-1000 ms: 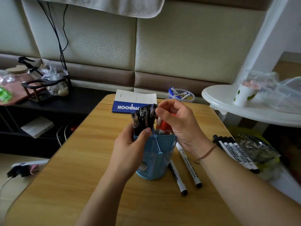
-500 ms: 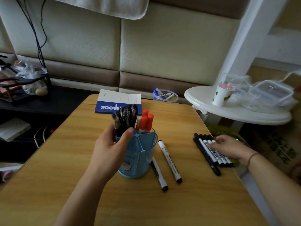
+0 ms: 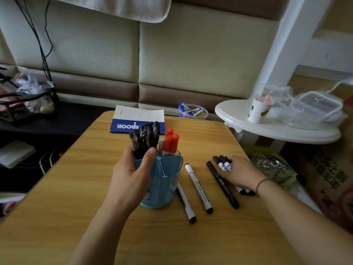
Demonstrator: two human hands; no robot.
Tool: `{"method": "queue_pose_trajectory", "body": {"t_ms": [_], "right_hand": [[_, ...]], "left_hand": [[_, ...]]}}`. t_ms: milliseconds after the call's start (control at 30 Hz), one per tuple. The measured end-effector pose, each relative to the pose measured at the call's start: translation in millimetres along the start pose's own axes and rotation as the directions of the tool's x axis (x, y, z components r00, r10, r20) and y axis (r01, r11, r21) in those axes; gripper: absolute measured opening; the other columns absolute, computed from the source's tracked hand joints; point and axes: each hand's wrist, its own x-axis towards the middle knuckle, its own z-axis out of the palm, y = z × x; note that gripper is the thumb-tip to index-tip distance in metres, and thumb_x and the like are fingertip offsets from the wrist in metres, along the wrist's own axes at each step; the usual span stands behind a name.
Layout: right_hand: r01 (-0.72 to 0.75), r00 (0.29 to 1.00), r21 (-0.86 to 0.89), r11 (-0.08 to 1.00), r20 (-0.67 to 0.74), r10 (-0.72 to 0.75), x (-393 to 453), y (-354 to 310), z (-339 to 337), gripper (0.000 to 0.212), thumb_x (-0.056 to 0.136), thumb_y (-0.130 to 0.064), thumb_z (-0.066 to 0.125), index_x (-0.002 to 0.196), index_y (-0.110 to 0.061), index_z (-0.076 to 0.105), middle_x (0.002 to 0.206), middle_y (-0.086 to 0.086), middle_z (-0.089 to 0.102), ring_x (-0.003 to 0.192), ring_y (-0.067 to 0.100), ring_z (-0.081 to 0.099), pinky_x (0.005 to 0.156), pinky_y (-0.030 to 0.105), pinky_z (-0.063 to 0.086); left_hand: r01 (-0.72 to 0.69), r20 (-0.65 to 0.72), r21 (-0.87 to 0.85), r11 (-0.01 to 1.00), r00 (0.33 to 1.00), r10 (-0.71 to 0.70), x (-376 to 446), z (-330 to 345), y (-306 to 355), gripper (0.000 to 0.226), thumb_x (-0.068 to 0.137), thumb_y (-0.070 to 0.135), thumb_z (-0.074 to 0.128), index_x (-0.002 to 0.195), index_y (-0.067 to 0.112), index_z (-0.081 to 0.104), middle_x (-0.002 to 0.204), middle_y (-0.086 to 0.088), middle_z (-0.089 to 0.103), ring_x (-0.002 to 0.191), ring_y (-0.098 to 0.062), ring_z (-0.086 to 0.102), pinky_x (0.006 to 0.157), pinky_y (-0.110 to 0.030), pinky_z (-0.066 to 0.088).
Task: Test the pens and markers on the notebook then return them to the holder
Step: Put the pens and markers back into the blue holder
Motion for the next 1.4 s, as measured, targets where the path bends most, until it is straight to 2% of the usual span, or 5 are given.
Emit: {"method": "queue_pose_trajectory", "body": {"t_ms": [367, 567, 667, 1133, 1400], "right_hand": [[0.003, 0.986, 0.389, 0.921, -0.153, 0.061, -0.2, -13.5, -4.8, 0.011, 0.082, -0.02, 0.068, 0.079, -0.015, 0.059, 0.077, 0.006, 0.063, 0.071, 0.023, 0.063, 0.059, 0.031, 0.051], [0.242, 0.97, 0.916, -0.32, -0.235, 0.06, -41.0, -66.7, -61.7, 0.017, 0.086, -0.014, 0.066, 0.075, -0.017, 0.055, 0.068, -0.002, 0.058, 0.061, 0.014, 0.06, 0.059, 0.029, 0.053], [0.185, 0.918, 0.798, -0.574, -0.349, -0.189, -71.4, -106.9, -61.8, 0.019, 0.083, -0.019, 0.065, 0.071, -0.02, 0.051, 0.063, -0.004, 0.052, 0.053, 0.01, 0.052, 0.057, 0.027, 0.05], [0.702, 0.709, 0.656, 0.276, -0.61, -0.353, -100.0, -145.4, -21.0, 0.019, 0.08, -0.025, 0.077, 0.084, -0.011, 0.063, 0.065, -0.002, 0.064, 0.058, 0.009, 0.064, 0.054, 0.02, 0.051], [0.678, 0.735, 0.723, 0.132, -0.668, -0.12, -90.5, -87.4, -35.1, 0.038, 0.08, -0.028, 0.069, 0.111, -0.009, 0.057, 0.102, 0.003, 0.063, 0.094, 0.008, 0.064, 0.084, 0.023, 0.052]], "left_hand": [[0.019, 0.005, -0.021, 1.0, 1.0, -0.018, 0.8, -0.7, -2.1, 0.02, 0.088, 0.052, 0.043, 0.102, 0.043, 0.053, 0.097, 0.02, 0.062, 0.085, 0.017, 0.054, 0.066, -0.021, 0.04], [0.041, 0.006, -0.027, 0.999, 0.999, -0.041, 3.3, 0.9, -5.0, 0.012, 0.093, 0.047, 0.043, 0.099, 0.045, 0.054, 0.096, 0.018, 0.063, 0.083, 0.019, 0.053, 0.065, -0.02, 0.039], [0.04, -0.006, -0.032, 0.999, 0.999, -0.04, 3.2, 1.3, -5.8, 0.012, 0.094, 0.045, 0.044, 0.099, 0.045, 0.055, 0.096, 0.019, 0.064, 0.084, 0.017, 0.054, 0.066, -0.021, 0.039], [-0.02, -0.012, -0.024, 1.0, 1.0, 0.02, 3.7, 0.3, -5.9, 0.035, 0.078, 0.06, 0.04, 0.1, 0.037, 0.055, 0.088, 0.012, 0.064, 0.071, 0.01, 0.059, 0.051, -0.009, 0.041], [-0.038, -0.006, -0.08, 0.996, 0.999, 0.037, 4.0, -4.0, -10.6, 0.037, 0.081, 0.062, 0.043, 0.107, 0.038, 0.056, 0.098, 0.017, 0.066, 0.09, 0.012, 0.057, 0.062, -0.011, 0.043]]}}
